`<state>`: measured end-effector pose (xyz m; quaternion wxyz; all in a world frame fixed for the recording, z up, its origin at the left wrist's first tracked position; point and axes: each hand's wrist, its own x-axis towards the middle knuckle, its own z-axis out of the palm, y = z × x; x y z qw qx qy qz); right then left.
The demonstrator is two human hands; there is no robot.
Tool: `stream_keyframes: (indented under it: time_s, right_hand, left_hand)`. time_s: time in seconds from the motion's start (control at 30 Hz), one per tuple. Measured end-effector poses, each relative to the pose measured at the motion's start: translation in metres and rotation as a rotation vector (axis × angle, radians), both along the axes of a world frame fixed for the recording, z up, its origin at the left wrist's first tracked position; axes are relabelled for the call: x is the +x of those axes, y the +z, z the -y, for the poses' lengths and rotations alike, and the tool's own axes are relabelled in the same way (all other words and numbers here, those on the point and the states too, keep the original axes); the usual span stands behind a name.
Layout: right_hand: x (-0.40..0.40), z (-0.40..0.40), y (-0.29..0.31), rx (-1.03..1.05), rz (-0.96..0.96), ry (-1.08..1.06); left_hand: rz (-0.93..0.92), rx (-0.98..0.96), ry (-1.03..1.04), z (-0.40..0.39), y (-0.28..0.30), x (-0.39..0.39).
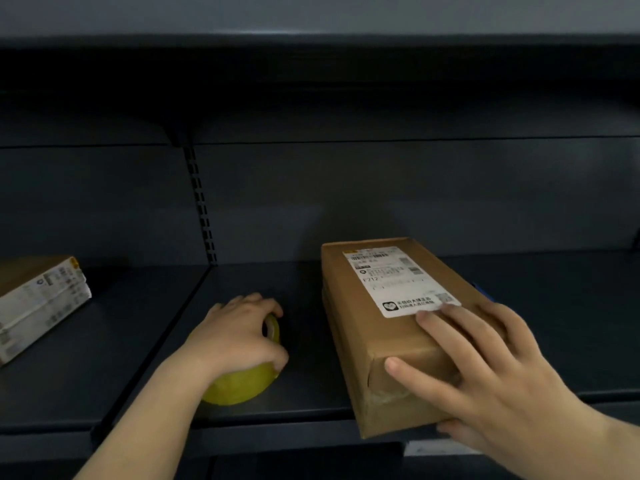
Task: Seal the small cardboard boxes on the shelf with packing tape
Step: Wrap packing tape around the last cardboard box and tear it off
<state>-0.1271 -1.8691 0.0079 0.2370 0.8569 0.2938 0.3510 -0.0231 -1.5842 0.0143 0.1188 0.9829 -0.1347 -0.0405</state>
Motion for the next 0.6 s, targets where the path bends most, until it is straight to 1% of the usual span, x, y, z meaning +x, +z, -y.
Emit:
stream_keyframes:
  time_s: [0.13, 0.17, 0.2, 0.23, 0.33, 0.4, 0.47, 0.6]
  right_hand:
    - [0.003, 0.009, 0.008, -0.002, -0.014, 0.054]
    - [0.005, 0.012, 0.013, 0.036, -0.034, 0.046]
    - [0.008, 0.013, 0.021, 0.124, -0.061, 0.032]
    - [0.009, 0.012, 0.029, 0.26, -0.104, 0.015]
    - [0.009, 0.001, 0.044, 0.791, -0.269, 0.0]
    - [0.01, -0.011, 0.042, 1.097, -0.379, -0.014]
    - [0.012, -0.024, 0.038, 1.288, -0.446, -0.041]
    - [0.013, -0.048, 0.032, 1.479, -0.544, -0.046]
  left_hand:
    - [-0.004, 0.006, 0.003, 0.001, 0.002, 0.0]
    - [-0.007, 0.008, 0.004, 0.001, 0.002, 0.001]
    - [-0.01, 0.005, 0.007, 0.001, 0.001, 0.0]
    - [-0.013, -0.004, 0.01, 0.001, 0.001, 0.0]
    - [-0.003, -0.021, 0.013, 0.001, 0.0, -0.001]
    - [-0.005, -0.027, 0.014, 0.001, 0.001, -0.002]
    - [-0.023, -0.033, 0.014, 0.001, 0.001, -0.002]
    - [-0.048, -0.033, 0.012, 0.001, 0.002, -0.003]
